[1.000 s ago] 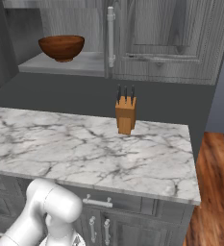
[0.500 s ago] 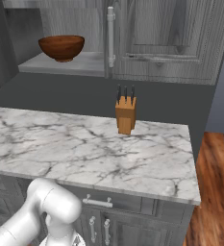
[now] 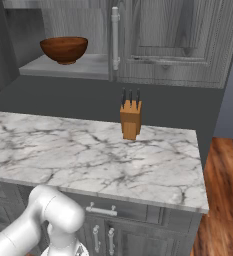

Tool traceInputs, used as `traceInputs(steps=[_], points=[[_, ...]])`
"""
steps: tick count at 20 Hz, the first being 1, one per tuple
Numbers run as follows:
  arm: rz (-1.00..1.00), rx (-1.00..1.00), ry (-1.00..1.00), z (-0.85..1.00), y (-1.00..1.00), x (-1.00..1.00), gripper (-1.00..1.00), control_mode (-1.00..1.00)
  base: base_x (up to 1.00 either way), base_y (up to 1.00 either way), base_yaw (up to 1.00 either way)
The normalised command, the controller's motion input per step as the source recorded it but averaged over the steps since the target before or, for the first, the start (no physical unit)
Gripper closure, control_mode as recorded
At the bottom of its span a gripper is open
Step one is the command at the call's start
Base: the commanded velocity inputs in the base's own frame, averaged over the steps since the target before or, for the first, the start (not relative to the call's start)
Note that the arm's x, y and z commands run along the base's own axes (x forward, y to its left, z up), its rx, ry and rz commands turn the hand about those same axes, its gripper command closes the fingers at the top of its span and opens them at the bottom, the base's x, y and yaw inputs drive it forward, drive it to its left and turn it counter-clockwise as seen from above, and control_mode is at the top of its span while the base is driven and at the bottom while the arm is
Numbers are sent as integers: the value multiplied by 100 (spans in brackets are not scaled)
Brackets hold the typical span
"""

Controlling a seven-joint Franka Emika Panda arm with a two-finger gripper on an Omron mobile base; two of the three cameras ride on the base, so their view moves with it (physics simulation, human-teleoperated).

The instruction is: Open the cabinet. Pick the bowls from the counter and place them in the cabinet. Then close the cabinet.

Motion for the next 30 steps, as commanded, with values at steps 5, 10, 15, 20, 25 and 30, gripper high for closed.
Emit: traceInputs(steps=[5, 10, 15, 20, 25, 30], points=[[0, 3, -14, -38, 9, 71, -100, -100, 0, 0, 0], [0, 4, -17, -39, 4, 78, -100, -100, 0, 0, 0], [-1, 4, -23, -17, 0, 78, -100, -100, 0, 0, 0], [-1, 5, -28, -3, 0, 74, -100, -100, 0, 0, 0], [-1, 4, -32, -1, -2, 80, -100, -100, 0, 0, 0], [-6, 23, -9, -11, -42, 100, -100, -100, 0, 0, 0]])
